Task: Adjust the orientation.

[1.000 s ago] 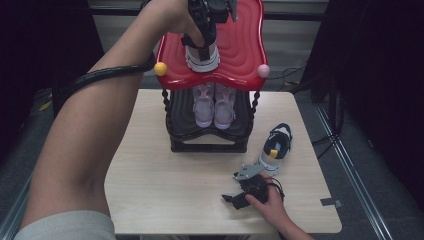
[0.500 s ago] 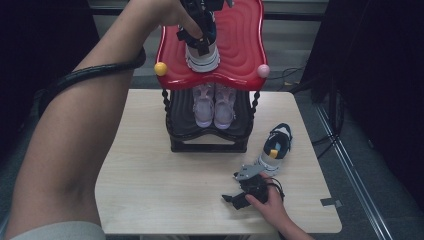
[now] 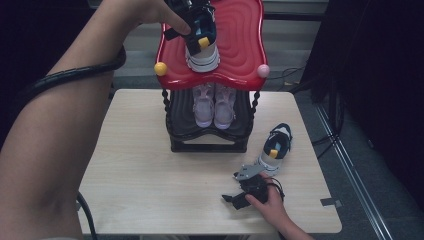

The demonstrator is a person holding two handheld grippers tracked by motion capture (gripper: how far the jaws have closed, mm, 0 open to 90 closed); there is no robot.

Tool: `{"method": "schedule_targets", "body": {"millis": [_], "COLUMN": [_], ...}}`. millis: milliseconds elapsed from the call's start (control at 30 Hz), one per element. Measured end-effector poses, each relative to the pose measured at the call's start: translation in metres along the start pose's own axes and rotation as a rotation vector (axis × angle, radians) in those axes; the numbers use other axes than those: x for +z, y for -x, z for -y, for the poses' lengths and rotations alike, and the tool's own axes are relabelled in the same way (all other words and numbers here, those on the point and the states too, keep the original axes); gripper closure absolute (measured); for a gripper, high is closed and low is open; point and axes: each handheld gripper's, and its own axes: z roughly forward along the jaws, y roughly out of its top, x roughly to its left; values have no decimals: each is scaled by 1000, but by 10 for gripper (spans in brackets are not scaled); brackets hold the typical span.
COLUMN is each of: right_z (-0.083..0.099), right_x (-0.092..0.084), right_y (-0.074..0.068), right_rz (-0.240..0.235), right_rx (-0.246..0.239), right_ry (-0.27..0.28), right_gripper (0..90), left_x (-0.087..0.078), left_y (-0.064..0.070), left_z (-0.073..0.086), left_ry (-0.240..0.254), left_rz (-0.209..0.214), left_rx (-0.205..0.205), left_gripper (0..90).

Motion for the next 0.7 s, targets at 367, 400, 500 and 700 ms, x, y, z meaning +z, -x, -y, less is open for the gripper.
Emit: {"method": "schedule_targets", "body": {"millis": [367,400,500,700], "right_z": [0,0,0,0], "right_x": [0,0,0,0], "right_y": [0,0,0,0], "right_rz": [0,0,0,0], "right_rx": [0,0,-1,0], "right_ry": [0,0,0,0], "right_gripper": [110,110,110,110], "left_x": [-9,-10,-10,-2], "left_y": [1,1,1,2], "left_z": [33,36,46,69], "left_ry": [-8,-9,-7,-8], "left_rz": [2,4,8,22], "left_rx": [-50,-55,-65,-111], "left_gripper": [276,276,274,269]}}
